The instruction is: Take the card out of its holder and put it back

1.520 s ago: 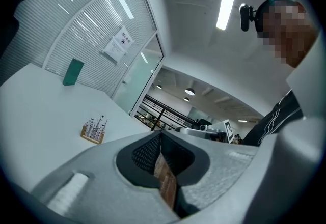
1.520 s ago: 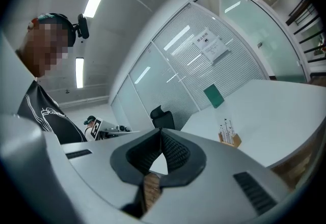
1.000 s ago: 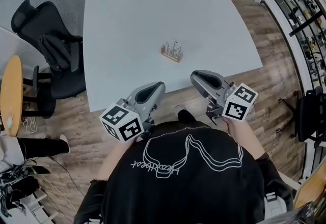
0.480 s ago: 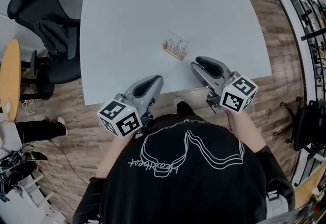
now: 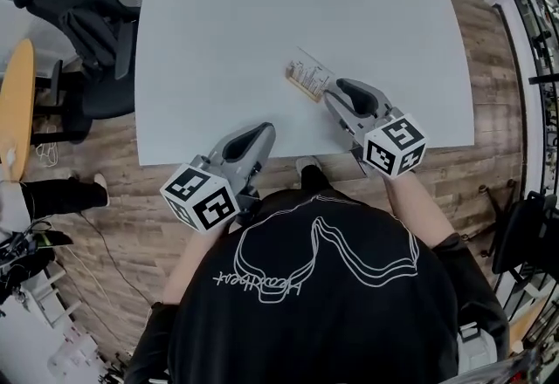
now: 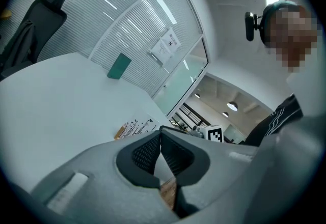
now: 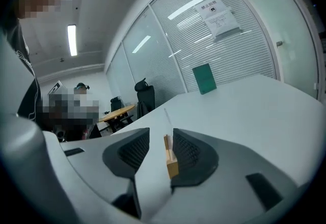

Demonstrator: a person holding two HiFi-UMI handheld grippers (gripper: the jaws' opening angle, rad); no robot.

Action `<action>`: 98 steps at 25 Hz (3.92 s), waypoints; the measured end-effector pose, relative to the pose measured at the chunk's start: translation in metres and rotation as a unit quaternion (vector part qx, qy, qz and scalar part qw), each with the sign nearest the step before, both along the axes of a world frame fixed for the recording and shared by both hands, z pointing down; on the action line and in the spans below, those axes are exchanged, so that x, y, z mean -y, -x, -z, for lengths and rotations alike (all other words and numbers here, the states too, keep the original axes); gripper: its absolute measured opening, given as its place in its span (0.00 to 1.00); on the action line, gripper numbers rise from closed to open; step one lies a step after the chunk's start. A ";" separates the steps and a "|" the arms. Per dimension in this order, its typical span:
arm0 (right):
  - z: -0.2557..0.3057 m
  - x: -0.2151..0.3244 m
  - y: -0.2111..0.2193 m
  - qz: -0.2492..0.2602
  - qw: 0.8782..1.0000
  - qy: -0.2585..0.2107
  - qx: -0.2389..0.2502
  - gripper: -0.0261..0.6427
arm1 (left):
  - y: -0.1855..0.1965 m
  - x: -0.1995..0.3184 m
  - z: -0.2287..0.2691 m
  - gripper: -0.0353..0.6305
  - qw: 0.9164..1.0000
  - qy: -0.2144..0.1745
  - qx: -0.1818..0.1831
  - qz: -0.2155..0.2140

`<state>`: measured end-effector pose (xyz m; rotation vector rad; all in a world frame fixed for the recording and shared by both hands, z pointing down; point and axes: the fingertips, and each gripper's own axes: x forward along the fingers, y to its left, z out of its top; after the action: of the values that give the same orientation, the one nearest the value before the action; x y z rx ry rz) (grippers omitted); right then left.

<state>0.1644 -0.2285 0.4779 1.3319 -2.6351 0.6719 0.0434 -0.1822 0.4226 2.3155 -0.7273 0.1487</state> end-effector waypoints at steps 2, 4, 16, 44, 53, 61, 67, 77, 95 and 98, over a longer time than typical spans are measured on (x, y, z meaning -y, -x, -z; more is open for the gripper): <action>-0.011 0.007 0.002 0.004 1.000 0.009 -0.004 0.25 | 0.002 0.003 -0.002 0.07 1.000 0.001 0.001 0.011; -0.021 0.013 0.004 0.008 1.000 0.016 -0.007 0.25 | 0.005 0.005 -0.005 0.07 1.000 0.003 0.003 0.022; -0.042 0.038 0.021 0.006 1.000 0.019 -0.001 0.24 | 0.029 0.006 -0.023 0.07 0.998 0.014 -0.006 0.069; -0.045 0.046 0.031 0.021 0.998 -0.018 -0.055 0.07 | 0.057 -0.009 -0.028 0.07 0.992 0.030 -0.018 0.125; -0.039 0.045 0.031 0.028 0.998 -0.029 -0.058 0.07 | 0.057 -0.009 -0.026 0.07 0.992 0.025 -0.019 0.124; -0.026 0.047 0.027 0.025 0.998 -0.032 -0.052 0.07 | 0.057 -0.010 -0.017 0.07 0.992 0.017 -0.022 0.126; -0.015 0.042 0.025 0.022 0.997 -0.041 -0.062 0.07 | 0.056 -0.018 -0.007 0.07 0.992 0.013 -0.027 0.122; 0.011 0.043 0.027 -0.011 0.997 -0.046 -0.065 0.07 | 0.066 -0.025 0.014 0.07 0.994 0.009 -0.032 0.107; 0.069 -0.050 0.059 -0.010 0.998 -0.056 0.017 0.07 | 0.085 -0.082 0.038 0.07 0.995 -0.025 -0.048 0.088; 0.077 -0.069 0.066 -0.009 0.998 -0.047 0.045 0.07 | 0.085 -0.089 0.044 0.07 0.995 -0.034 -0.050 0.077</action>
<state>0.0981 -0.1592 0.4008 1.3828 -2.7610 0.6319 -0.0413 -0.0937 0.3787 2.3019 -0.8671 -0.0631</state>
